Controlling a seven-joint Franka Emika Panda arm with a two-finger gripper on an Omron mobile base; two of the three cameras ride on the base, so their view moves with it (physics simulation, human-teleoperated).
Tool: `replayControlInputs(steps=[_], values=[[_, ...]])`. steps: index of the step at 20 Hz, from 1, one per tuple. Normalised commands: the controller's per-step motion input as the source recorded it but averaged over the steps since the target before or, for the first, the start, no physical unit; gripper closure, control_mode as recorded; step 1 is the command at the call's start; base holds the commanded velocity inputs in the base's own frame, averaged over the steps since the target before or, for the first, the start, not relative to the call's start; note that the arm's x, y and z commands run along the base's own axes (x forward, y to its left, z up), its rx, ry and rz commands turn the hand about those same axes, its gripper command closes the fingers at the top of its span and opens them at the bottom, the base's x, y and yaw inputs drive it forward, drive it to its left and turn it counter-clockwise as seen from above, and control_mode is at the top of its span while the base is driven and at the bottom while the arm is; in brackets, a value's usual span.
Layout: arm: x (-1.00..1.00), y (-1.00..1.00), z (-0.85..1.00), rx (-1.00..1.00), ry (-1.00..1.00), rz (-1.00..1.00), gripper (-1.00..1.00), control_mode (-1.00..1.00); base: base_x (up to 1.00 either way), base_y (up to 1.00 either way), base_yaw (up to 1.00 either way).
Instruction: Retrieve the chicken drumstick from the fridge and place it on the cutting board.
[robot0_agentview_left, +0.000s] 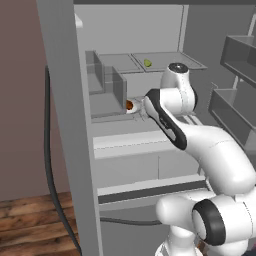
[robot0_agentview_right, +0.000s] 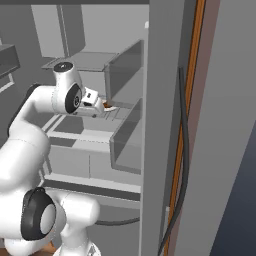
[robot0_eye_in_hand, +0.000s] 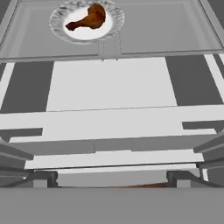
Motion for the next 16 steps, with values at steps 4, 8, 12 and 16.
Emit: replayControlInputs(steps=[4,8,12,16], values=[[0.36,0.14,0.1,0.0,0.0,-0.13,-1.0,-1.0,0.0,0.0,0.0],[0.19,0.23,-0.01,0.0,0.0,-0.1,-1.0,-1.0,0.0,0.0,0.0],[0.03,0.14,-0.18,0.0,0.0,-0.1,-1.0,-1.0,0.0,0.0,0.0],[0.03,0.01,-0.3,0.0,0.0,-0.09,-1.0,-1.0,0.0,0.0,0.0]])
